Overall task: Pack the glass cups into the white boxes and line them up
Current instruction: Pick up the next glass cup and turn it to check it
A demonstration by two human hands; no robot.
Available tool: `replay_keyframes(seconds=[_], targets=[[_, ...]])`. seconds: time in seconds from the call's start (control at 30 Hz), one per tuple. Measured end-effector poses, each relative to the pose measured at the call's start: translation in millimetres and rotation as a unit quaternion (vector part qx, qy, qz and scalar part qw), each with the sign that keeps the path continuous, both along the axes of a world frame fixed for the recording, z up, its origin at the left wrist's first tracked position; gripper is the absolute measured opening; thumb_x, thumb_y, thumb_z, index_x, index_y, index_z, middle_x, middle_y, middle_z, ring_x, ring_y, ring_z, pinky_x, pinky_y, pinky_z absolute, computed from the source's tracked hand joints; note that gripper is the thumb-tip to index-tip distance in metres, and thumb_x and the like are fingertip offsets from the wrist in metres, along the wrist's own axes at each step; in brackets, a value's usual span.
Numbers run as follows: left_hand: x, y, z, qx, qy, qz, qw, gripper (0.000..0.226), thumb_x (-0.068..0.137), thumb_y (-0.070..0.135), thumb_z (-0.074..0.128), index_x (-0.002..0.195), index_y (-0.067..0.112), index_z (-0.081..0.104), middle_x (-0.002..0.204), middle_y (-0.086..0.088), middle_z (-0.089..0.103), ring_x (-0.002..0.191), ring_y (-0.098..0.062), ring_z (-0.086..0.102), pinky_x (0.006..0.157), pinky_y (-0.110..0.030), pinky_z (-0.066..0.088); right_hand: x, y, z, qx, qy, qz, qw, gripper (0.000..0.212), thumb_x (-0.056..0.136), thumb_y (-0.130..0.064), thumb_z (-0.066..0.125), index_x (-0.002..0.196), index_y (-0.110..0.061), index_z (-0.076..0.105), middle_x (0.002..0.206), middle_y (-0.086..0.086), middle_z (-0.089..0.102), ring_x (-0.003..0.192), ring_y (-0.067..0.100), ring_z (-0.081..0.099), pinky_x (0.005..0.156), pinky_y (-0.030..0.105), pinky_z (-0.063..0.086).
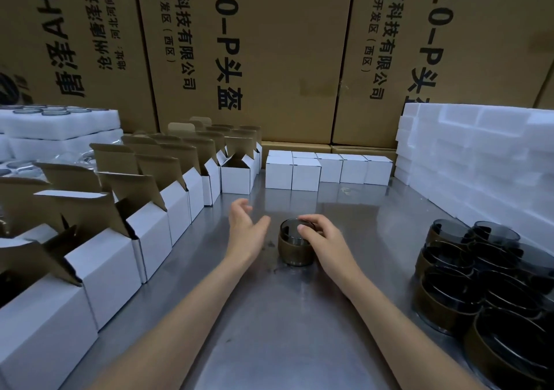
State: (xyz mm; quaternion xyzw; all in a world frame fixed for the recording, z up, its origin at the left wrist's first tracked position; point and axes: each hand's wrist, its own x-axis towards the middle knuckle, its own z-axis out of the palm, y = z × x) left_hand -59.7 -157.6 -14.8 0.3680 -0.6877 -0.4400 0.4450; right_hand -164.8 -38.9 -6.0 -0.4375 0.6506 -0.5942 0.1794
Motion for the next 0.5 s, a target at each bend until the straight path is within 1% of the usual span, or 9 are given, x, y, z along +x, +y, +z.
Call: replay_keyframes(seconds=[0.1,0.17,0.2,0.23,0.27,0.3,0.37,0.43,0.5], targets=[[-7,-23,-3,-0.048,-0.087,0.003,0.995,0.06,0.088,0.019,0.061,0.138,0.015,0.028,0.138,-0.006,0.032,0.122,-0.025,0.042,0.104,-0.041,0.04,-2,-3,-2,0.004,0.008,-0.006,1.0,0.013,0.092,-0.02,0.058,0.104,-0.023,0.063,0.097,-0.015,0.063,0.091,-0.004,0.056,0.07,0.004,0.039],[-14,-41,-1,-0.106,-0.18,0.001,0.978,0.058,0.088,0.024,0.059,0.139,0.02,0.032,0.143,-0.006,0.027,0.131,-0.027,0.034,0.11,-0.042,0.032,-2,-5,-3,0.004,0.006,-0.009,1.0,0.012,0.091,-0.021,0.059,0.102,-0.025,0.063,0.096,-0.016,0.063,0.091,-0.003,0.057,0.072,0.008,0.04],[-19,-50,2,-0.164,-0.255,0.016,0.953,0.054,0.089,0.028,0.057,0.138,0.023,0.036,0.146,-0.006,0.027,0.135,-0.028,0.029,0.113,-0.043,0.025,-3,-5,-4,0.003,0.007,-0.011,1.0,0.012,0.091,-0.022,0.059,0.101,-0.026,0.063,0.095,-0.016,0.064,0.09,-0.004,0.057,0.072,0.01,0.04],[-24,-59,6,-0.224,-0.323,0.036,0.919,0.05,0.091,0.033,0.054,0.138,0.026,0.039,0.148,-0.007,0.026,0.139,-0.028,0.023,0.115,-0.044,0.017,-4,-5,-5,0.002,0.011,-0.012,1.0,0.012,0.09,-0.022,0.06,0.101,-0.026,0.064,0.095,-0.016,0.064,0.091,-0.005,0.057,0.072,0.01,0.04],[-29,-67,11,-0.262,-0.364,0.056,0.892,0.047,0.093,0.037,0.05,0.138,0.027,0.04,0.151,-0.009,0.026,0.142,-0.029,0.019,0.116,-0.045,0.011,-5,-5,-5,0.002,0.016,-0.013,1.0,0.012,0.09,-0.022,0.06,0.1,-0.027,0.064,0.096,-0.016,0.064,0.091,-0.005,0.057,0.071,0.009,0.04],[-34,-73,18,-0.277,-0.387,0.071,0.877,0.047,0.095,0.04,0.047,0.14,0.029,0.039,0.153,-0.01,0.024,0.143,-0.03,0.015,0.117,-0.046,0.008,-5,-6,-6,0.0,0.02,-0.013,1.0,0.012,0.09,-0.022,0.06,0.1,-0.027,0.064,0.096,-0.016,0.064,0.091,-0.005,0.057,0.069,0.007,0.041],[-46,-85,30,-0.278,-0.423,0.086,0.858,0.05,0.097,0.046,0.041,0.145,0.032,0.033,0.157,-0.013,0.015,0.146,-0.033,0.006,0.117,-0.048,0.004,-5,-6,-6,-0.007,0.024,-0.012,1.0,0.011,0.089,-0.02,0.061,0.097,-0.027,0.064,0.096,-0.015,0.065,0.089,-0.006,0.057,0.067,0.004,0.041],[-56,-94,40,-0.264,-0.473,0.093,0.836,0.054,0.098,0.05,0.036,0.148,0.033,0.027,0.159,-0.015,0.005,0.147,-0.035,-0.003,0.117,-0.048,0.0,-5,-7,-6,-0.014,0.025,-0.01,1.0,0.012,0.089,-0.018,0.061,0.092,-0.029,0.063,0.094,-0.015,0.066,0.085,-0.009,0.058,0.066,0.003,0.041],[-61,-103,47,-0.235,-0.509,0.102,0.822,0.056,0.097,0.054,0.034,0.149,0.032,0.026,0.16,-0.018,0.001,0.146,-0.037,-0.007,0.117,-0.05,-0.003,-5,-7,-6,-0.018,0.026,-0.009,0.999,0.014,0.088,-0.017,0.062,0.09,-0.031,0.063,0.092,-0.014,0.067,0.083,-0.011,0.058,0.066,0.004,0.042]])
